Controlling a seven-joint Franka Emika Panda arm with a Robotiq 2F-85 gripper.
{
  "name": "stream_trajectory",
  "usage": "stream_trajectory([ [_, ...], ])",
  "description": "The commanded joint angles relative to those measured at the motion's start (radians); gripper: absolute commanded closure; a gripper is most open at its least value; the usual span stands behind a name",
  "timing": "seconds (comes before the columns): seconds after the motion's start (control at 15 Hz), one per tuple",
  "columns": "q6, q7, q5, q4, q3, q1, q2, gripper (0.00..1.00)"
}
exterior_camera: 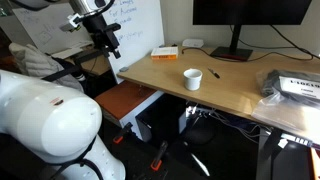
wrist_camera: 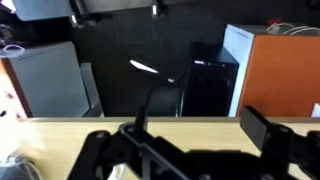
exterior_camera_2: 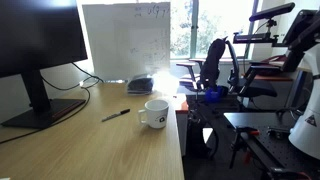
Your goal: Put the marker in the white cup
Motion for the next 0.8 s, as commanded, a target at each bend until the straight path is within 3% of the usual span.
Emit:
stream_trajectory([
  [0.0,-0.001,0.009,-0.011,0.001,-0.013,0.014,0.005,0.00],
  [0.4,0.038,-0.020,-0.028,0.004,-0.031,0.001,0.024,0.00],
  [0.73,0.254,-0.176,-0.188,0.035,-0.171,-0.121,0.176,0.00],
])
